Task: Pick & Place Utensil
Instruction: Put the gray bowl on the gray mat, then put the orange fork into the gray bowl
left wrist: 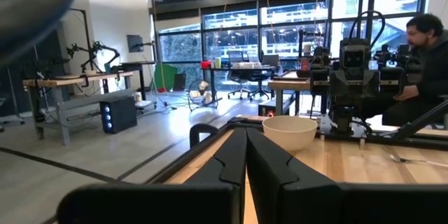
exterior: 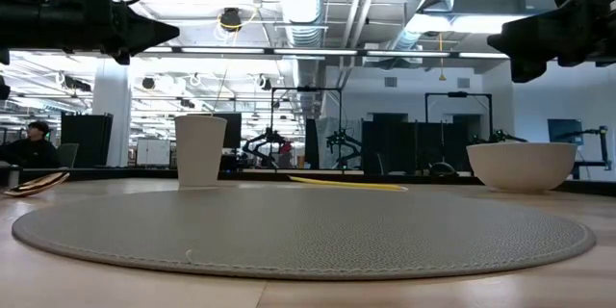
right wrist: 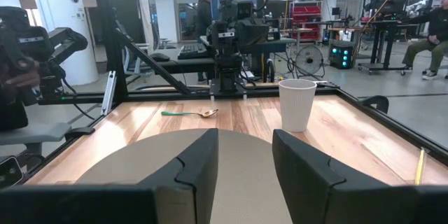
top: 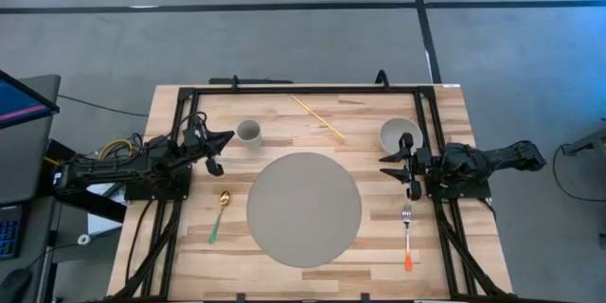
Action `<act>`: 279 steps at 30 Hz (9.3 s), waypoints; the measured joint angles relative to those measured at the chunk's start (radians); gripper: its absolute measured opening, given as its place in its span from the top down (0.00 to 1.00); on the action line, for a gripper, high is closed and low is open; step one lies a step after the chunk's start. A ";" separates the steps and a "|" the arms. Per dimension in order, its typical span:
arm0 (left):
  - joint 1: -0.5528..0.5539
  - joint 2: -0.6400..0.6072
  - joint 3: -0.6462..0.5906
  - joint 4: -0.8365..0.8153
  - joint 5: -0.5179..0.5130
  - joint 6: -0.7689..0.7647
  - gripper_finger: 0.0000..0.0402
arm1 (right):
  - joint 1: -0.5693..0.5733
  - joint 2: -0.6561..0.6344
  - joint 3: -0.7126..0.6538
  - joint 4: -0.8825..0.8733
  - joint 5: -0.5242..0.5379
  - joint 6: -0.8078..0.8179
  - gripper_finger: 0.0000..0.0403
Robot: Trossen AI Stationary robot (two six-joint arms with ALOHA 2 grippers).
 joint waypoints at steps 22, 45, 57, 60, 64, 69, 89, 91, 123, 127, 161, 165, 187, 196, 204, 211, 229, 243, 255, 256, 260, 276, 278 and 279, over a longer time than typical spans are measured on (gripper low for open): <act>0.000 0.329 0.298 -0.050 0.054 0.034 0.77 | 0.000 0.000 0.000 0.000 0.000 0.000 0.68; 0.001 0.481 0.506 -0.300 0.048 -0.061 0.65 | 0.000 0.000 0.000 0.000 0.000 0.000 0.68; 0.001 0.481 0.506 -0.313 0.049 -0.061 0.65 | 0.000 0.000 0.000 0.000 0.000 0.000 0.68; 0.001 0.481 0.506 -0.313 0.049 -0.061 0.65 | -0.001 0.000 0.000 0.000 0.001 -0.026 0.68; 0.001 0.481 0.506 -0.312 0.049 -0.060 0.65 | -0.005 0.000 0.000 0.000 0.001 -0.143 0.68; 0.001 0.481 0.506 -0.312 0.049 -0.057 0.65 | -0.006 0.000 0.000 0.000 0.001 -0.209 0.68; 0.001 0.481 0.506 -0.311 0.050 -0.049 0.65 | -0.006 0.000 -0.002 0.165 0.001 -0.160 0.68; 0.001 0.481 0.506 -0.311 0.050 -0.049 0.65 | -0.006 0.000 -0.002 0.207 0.002 -0.160 0.68; 0.152 0.646 0.505 -0.313 0.078 -0.004 0.65 | -0.006 0.024 0.000 0.253 0.314 -0.083 0.48; 0.152 0.651 0.505 -0.344 0.148 -0.032 0.65 | -0.006 0.087 0.000 0.288 0.315 -0.045 0.49; 0.152 0.645 0.505 -0.330 0.199 -0.135 0.65 | -0.006 0.784 0.459 -0.053 0.435 0.170 0.50; 0.152 0.645 0.505 -0.330 0.199 -0.136 0.65 | -0.011 0.838 0.612 -0.456 0.534 0.363 0.50; 0.151 0.645 0.505 -0.325 0.199 -0.136 0.65 | -0.256 1.198 0.663 -0.834 0.287 0.847 0.50; 0.151 0.645 0.505 -0.325 0.199 -0.136 0.65 | -0.269 1.288 0.663 -0.831 0.287 0.899 0.56; 0.151 0.645 0.505 -0.323 0.199 -0.136 0.65 | -0.276 1.278 0.663 -0.835 0.270 0.873 0.89; 0.152 0.645 0.505 -0.312 0.187 -0.136 0.65 | -0.257 1.223 0.733 -0.838 0.197 0.862 0.96; 0.151 0.645 0.505 -0.287 0.184 -0.136 0.65 | 0.146 1.359 0.914 -0.375 -0.101 0.157 0.97; 0.151 0.645 0.505 -0.279 0.184 -0.136 0.65 | 0.270 1.560 0.913 -0.186 -0.337 -0.487 0.98; 0.151 0.645 0.505 -0.265 0.184 -0.136 0.65 | 0.206 1.618 0.913 -0.152 -0.343 -0.312 0.90; 0.152 0.645 0.505 -0.264 0.184 -0.136 0.65 | 0.202 1.618 0.913 -0.148 -0.343 -0.300 0.89; 0.152 0.645 0.505 -0.263 0.184 -0.136 0.65 | 0.196 1.618 0.913 -0.148 -0.342 -0.279 0.85; 0.152 0.645 0.505 -0.258 0.184 -0.136 0.65 | 0.215 1.514 0.915 -0.150 -0.342 -0.227 0.84; 0.151 0.645 0.505 -0.257 0.184 -0.136 0.65 | 0.220 1.487 0.915 -0.151 -0.342 -0.227 0.84; 0.151 0.645 0.505 -0.257 0.184 -0.136 0.65 | 0.224 1.472 0.915 -0.152 -0.342 -0.227 0.84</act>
